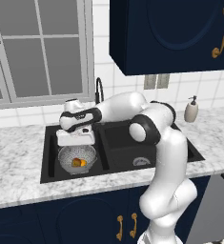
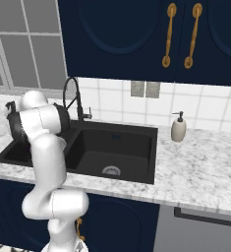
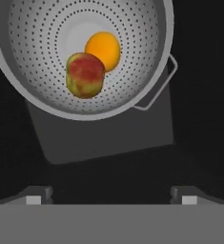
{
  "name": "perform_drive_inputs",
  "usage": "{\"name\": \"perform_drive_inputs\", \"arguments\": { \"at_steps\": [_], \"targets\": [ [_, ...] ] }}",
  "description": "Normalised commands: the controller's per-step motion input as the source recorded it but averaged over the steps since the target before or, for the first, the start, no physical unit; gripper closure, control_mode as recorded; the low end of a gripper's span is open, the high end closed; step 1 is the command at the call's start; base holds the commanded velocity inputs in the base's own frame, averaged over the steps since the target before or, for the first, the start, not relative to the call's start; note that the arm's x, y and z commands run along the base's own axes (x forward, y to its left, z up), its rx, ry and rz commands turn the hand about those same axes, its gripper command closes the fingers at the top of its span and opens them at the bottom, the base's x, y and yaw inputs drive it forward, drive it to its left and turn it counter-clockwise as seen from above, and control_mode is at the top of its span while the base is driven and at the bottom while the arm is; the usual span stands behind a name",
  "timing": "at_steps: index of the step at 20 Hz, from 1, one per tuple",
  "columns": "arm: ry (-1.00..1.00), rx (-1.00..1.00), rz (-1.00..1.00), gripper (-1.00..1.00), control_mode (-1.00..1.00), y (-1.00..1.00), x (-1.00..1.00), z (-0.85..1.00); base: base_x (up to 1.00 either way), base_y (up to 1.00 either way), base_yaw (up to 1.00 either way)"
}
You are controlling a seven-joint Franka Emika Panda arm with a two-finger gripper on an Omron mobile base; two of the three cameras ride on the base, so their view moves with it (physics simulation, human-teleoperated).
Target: Put the colander in the sink, put the apple, orange in the colander, and turn on the sink faucet and pour water over the colander.
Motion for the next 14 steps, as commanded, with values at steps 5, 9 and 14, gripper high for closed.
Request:
{"name": "perform_drive_inputs", "arguments": {
  "at_steps": [5, 9, 14],
  "targets": [
    [-0.01, -0.04, 0.1, -1.0, -1.0, -0.4, -0.72, 0.56, 0.0, 0.0, 0.0],
    [-0.2, -0.14, 0.04, -1.0, -1.0, -0.53, -0.13, 0.44, 0.0, 0.0, 0.0],
    [-0.39, -0.1, 0.0, -1.0, -1.0, -0.53, 0.0, 0.42, 0.0, 0.0, 0.0]
  ]
}}
